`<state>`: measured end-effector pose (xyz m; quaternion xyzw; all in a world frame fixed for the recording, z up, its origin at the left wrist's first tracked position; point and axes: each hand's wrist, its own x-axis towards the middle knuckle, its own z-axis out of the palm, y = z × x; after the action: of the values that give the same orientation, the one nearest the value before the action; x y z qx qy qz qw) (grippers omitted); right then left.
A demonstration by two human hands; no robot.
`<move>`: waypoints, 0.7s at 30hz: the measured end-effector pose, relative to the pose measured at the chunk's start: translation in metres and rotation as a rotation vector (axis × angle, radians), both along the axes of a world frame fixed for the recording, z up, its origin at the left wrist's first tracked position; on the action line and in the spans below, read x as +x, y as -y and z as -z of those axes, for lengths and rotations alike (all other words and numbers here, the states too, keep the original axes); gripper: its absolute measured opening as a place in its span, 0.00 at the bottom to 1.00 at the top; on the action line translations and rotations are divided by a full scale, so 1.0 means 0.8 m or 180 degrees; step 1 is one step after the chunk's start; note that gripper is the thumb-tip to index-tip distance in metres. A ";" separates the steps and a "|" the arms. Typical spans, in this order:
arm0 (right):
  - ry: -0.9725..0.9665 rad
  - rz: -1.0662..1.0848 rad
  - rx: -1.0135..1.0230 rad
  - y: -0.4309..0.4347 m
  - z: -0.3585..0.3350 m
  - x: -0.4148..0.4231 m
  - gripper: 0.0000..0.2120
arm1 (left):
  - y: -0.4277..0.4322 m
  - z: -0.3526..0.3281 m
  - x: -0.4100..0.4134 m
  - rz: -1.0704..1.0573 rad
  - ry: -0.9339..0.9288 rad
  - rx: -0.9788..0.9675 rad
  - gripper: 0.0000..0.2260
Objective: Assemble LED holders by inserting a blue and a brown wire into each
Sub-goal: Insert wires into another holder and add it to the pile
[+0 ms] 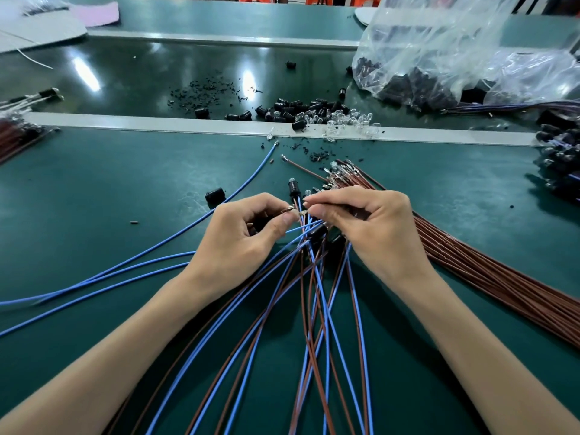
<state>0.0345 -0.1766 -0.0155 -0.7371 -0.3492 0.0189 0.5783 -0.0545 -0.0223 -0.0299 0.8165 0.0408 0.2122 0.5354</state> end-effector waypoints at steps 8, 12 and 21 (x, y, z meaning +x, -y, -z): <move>0.0177 -0.0116 -0.0469 0.000 0.003 0.001 0.05 | 0.001 -0.001 0.000 -0.0047 0.0048 0.0040 0.13; 0.0293 -0.0012 -0.0297 -0.001 0.002 -0.001 0.06 | 0.001 -0.001 -0.001 -0.0102 0.0170 0.0119 0.09; 0.0827 0.0060 -0.0431 -0.002 0.003 -0.003 0.03 | 0.002 -0.002 -0.002 -0.0050 0.0194 -0.0137 0.13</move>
<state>0.0322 -0.1751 -0.0177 -0.7739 -0.4120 -0.0585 0.4773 -0.0557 -0.0237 -0.0279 0.7976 0.0355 0.2403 0.5522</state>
